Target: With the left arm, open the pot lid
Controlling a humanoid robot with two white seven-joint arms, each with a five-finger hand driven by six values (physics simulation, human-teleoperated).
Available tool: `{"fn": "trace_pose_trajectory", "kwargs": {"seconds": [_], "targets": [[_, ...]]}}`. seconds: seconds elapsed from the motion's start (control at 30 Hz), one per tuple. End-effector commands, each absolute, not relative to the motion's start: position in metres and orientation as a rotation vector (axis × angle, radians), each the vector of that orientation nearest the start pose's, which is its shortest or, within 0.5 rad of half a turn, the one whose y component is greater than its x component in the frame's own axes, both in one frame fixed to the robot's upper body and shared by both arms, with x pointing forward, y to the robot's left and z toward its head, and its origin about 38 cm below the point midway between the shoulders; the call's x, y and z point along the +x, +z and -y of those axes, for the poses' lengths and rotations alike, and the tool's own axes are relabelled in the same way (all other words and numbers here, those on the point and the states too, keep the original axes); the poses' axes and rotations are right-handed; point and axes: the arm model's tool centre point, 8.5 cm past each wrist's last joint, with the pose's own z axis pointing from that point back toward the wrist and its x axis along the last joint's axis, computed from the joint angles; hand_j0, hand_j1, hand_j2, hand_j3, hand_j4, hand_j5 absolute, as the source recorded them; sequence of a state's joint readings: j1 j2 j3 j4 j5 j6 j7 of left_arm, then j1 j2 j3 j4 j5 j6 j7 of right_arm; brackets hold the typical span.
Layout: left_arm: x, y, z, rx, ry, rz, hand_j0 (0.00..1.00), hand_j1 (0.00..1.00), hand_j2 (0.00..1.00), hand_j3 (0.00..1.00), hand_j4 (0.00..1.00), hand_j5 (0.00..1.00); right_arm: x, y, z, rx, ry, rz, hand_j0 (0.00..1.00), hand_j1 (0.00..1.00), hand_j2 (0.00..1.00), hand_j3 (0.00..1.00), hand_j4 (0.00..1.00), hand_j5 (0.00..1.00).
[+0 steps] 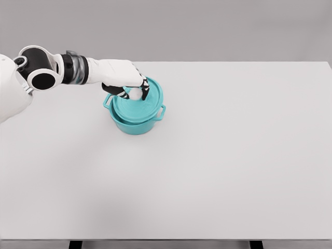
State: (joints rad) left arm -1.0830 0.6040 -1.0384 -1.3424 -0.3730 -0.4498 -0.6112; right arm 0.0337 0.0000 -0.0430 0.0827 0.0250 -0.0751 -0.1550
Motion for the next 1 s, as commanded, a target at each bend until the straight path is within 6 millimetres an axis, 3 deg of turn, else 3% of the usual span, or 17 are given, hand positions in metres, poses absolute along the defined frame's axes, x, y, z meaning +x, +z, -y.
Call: {"fn": "trace_pose_trajectory", "kwargs": {"seconds": [0.0, 0.3, 0.97], "targets": [[0.488, 0.258, -0.175, -0.509, 3.083, -1.729, 0.51, 0.51, 0.51, 0.51, 0.51, 0.51, -0.043, -0.256, 0.283, -0.24, -0.017, -0.042, 1.0, 1.0, 1.0, 1.0, 1.0, 1.0], [0.482, 0.267, -0.175, -0.52, 3.049, -1.736, 0.51, 0.51, 0.51, 0.51, 0.51, 0.51, -0.043, -0.256, 0.283, -0.24, -0.017, -0.042, 1.0, 1.0, 1.0, 1.0, 1.0, 1.0], [0.466, 0.271, -0.205, -0.566, 3.054, -1.721, 0.51, 0.51, 0.51, 0.51, 0.51, 0.51, -0.043, -0.256, 0.283, -0.24, -0.017, -0.042, 1.0, 1.0, 1.0, 1.0, 1.0, 1.0]]}}
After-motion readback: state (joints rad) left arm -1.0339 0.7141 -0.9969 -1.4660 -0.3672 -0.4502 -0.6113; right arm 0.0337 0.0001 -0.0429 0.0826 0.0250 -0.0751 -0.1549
